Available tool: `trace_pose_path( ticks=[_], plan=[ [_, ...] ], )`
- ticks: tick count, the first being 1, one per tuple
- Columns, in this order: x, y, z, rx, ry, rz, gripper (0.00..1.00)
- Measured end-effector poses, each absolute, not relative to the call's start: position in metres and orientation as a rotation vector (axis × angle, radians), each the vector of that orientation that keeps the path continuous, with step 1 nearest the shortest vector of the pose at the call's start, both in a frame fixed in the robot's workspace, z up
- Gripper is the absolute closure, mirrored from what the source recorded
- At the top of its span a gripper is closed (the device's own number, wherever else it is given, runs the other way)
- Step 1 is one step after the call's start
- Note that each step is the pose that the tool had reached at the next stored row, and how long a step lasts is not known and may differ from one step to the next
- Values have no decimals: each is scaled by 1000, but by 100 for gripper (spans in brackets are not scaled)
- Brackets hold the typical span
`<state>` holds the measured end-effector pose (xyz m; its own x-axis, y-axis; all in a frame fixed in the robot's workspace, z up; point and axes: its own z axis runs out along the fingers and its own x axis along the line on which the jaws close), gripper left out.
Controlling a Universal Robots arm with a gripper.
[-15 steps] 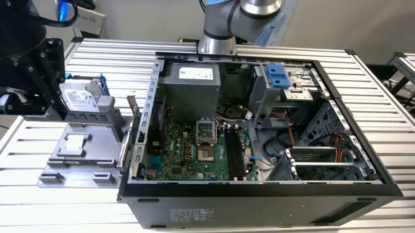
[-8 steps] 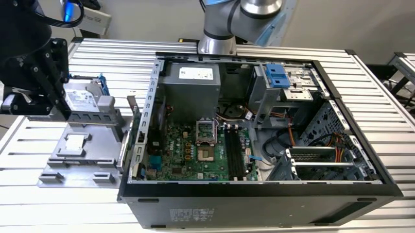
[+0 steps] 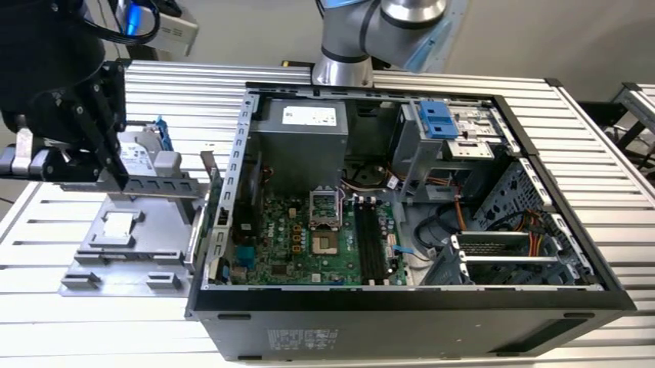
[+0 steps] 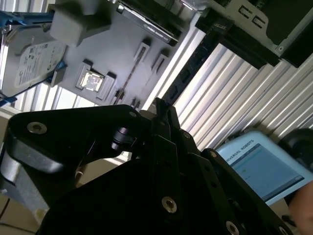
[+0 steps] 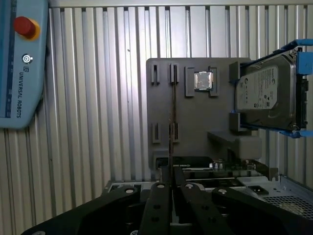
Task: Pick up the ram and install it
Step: 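Pick up the ram and move it above insertion slot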
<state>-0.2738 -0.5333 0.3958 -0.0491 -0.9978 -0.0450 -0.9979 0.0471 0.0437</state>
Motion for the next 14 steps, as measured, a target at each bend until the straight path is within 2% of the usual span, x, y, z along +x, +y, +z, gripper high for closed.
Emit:
trace_pose_path(
  ticks=[14],
  plan=[
    [-236,-533,396,-2166,2273,102,100]
  ],
)
